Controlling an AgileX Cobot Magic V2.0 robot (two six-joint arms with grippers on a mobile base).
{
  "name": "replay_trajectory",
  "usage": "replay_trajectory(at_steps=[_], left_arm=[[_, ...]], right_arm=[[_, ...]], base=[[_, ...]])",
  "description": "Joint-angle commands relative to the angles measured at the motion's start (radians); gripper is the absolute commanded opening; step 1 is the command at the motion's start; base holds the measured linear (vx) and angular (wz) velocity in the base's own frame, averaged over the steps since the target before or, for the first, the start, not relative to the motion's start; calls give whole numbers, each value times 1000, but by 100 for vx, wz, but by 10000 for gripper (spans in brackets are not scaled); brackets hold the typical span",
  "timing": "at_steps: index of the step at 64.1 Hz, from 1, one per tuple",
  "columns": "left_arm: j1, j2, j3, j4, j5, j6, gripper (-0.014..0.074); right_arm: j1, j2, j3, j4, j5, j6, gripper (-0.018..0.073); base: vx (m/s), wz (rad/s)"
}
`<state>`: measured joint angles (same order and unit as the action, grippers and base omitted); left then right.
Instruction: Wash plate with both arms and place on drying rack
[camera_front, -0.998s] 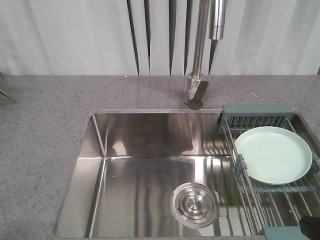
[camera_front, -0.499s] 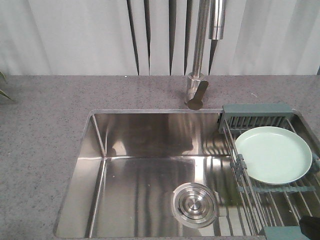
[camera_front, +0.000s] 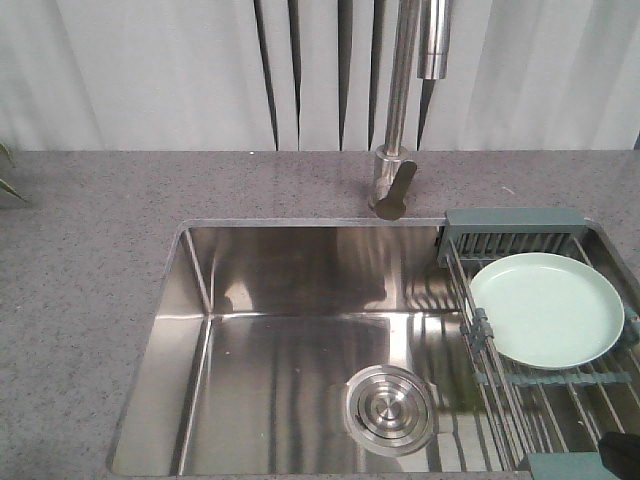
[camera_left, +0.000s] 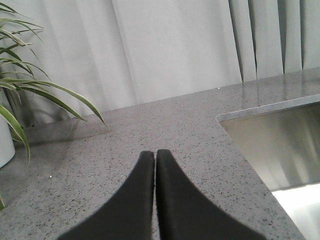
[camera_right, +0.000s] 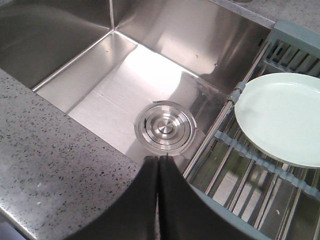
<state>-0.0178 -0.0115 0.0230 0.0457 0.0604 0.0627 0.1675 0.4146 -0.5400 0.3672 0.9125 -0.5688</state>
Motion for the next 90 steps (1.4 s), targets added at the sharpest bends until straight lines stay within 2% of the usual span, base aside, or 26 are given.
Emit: replay_trajectory(at_steps=[1, 28, 51, 60, 71, 77, 83, 90], left_arm=[[3, -16, 23, -3, -66, 3, -6], [3, -16, 23, -3, -66, 3, -6], [3, -16, 23, -3, -66, 3, -6], [3, -16, 23, -3, -66, 3, -6], [3, -16, 23, -3, -66, 3, -6], [3, -16, 23, -3, -66, 3, -6], [3, -15, 23, -3, -60, 3, -6], [3, -15, 23, -3, -60, 3, -6]], right_arm=[[3, 7, -24, 15, -51, -2, -6], [3, 7, -4, -16, -95, -9, -6], [3, -96, 240, -35, -546, 13, -6], [-5, -224, 351, -94, -616, 140, -6], [-57, -380, 449, -249, -622, 416, -6], [-83, -440, 507, -310, -666, 521, -6], [-92, -437, 573, -329, -789, 569, -6], [-90, -437, 571, -354, -836, 569, -6]], base=[[0, 0], [0, 0], [0, 0], [0, 0], [0, 0], [0, 0], [0, 0], [0, 0]])
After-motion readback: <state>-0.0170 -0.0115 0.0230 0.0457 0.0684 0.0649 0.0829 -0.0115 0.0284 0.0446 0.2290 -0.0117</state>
